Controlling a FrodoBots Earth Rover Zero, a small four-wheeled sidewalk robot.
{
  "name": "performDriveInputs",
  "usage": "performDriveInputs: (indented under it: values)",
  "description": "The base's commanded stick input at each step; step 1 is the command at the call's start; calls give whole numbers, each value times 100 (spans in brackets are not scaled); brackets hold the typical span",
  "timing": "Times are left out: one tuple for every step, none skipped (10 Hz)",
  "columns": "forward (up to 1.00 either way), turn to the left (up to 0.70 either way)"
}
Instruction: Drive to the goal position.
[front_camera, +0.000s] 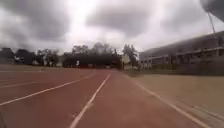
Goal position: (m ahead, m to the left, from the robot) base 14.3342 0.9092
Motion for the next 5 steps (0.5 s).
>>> performDriveInputs:
  values:
    - [70, 0]
    - [70, 0]
    - [70, 0]
    - [70, 0]
    - [70, 0]
